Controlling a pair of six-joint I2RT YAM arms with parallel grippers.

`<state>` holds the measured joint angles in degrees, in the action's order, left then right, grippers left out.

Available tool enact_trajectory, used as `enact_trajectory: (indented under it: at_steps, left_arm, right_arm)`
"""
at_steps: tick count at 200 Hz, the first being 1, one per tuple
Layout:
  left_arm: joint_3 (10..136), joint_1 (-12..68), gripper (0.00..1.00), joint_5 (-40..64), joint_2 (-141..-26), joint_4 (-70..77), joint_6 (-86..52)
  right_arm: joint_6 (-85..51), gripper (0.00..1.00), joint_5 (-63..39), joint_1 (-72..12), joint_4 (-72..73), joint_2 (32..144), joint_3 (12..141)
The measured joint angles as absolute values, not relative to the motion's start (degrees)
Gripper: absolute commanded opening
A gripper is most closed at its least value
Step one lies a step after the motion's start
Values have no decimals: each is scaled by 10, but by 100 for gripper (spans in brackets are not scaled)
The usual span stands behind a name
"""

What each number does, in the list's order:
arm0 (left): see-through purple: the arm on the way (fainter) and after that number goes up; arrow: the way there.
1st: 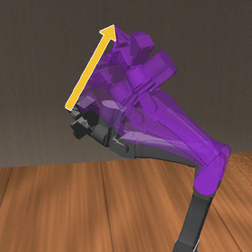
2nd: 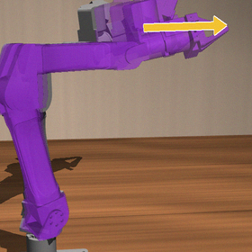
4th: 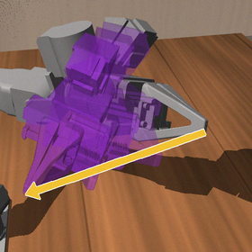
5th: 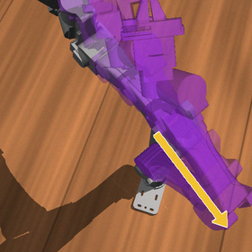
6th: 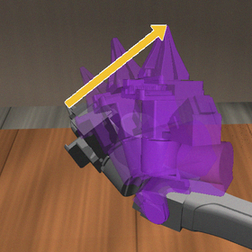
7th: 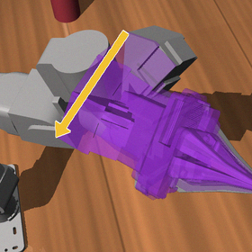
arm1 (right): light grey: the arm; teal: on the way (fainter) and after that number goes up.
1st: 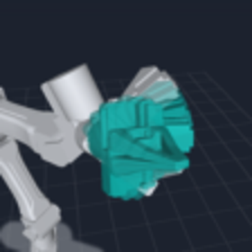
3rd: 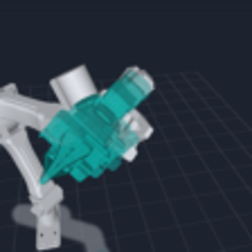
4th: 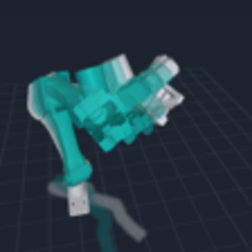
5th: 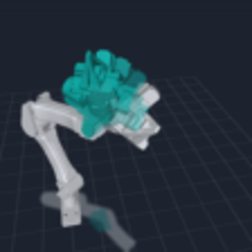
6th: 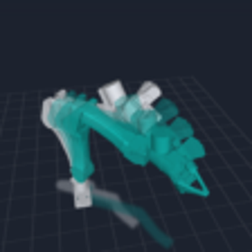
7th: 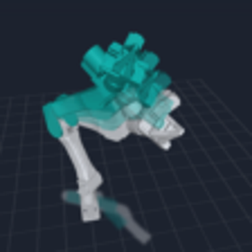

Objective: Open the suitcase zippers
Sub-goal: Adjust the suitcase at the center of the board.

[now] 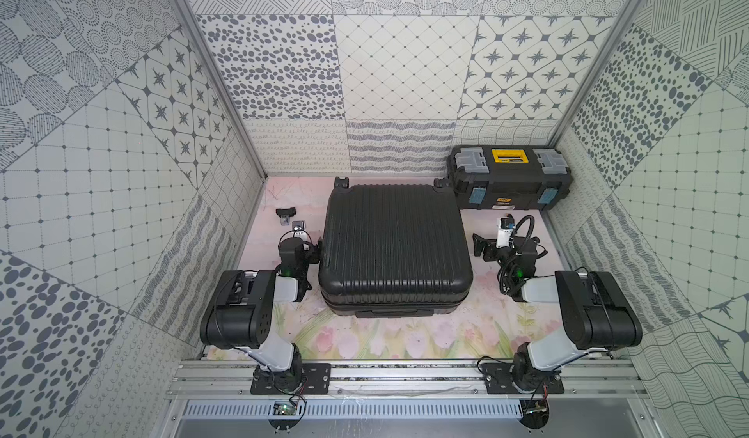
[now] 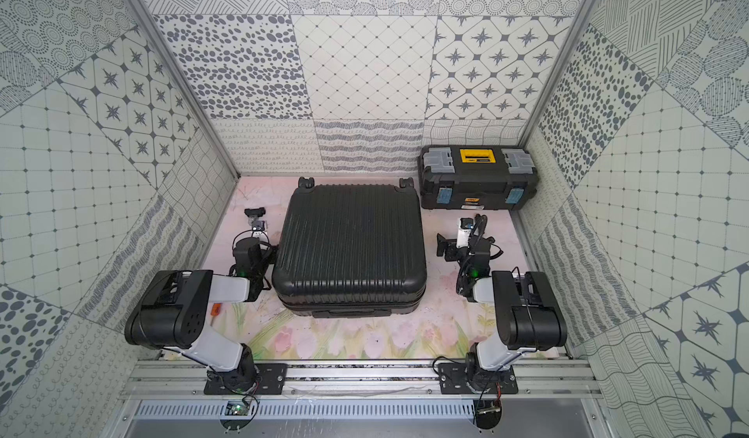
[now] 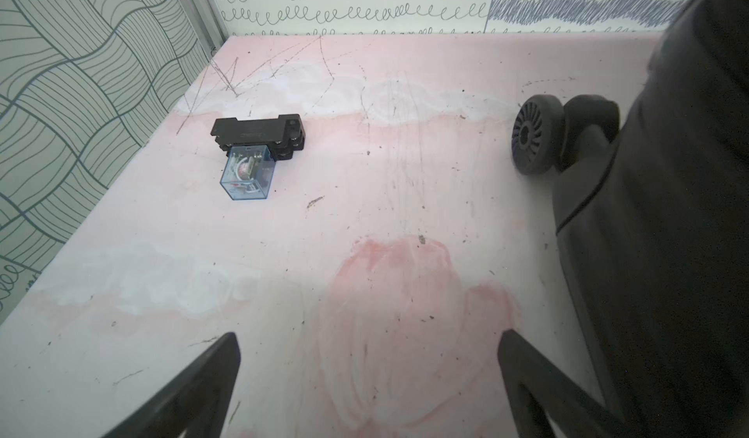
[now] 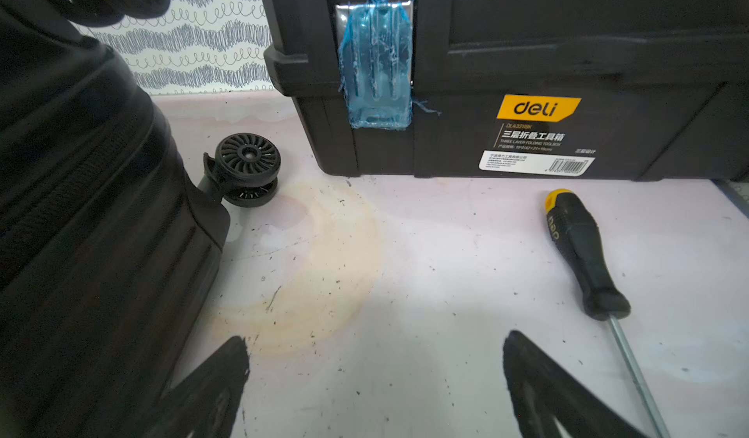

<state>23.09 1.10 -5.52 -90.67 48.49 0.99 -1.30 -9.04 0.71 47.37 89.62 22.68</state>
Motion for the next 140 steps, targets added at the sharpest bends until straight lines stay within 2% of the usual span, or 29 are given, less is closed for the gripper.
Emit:
enact_trajectory:
  at_steps: [140]
  left_arm:
    - [229, 24, 99, -79, -907, 489, 10]
  right_arm:
    - [-12, 99, -98, 7, 472, 896, 227]
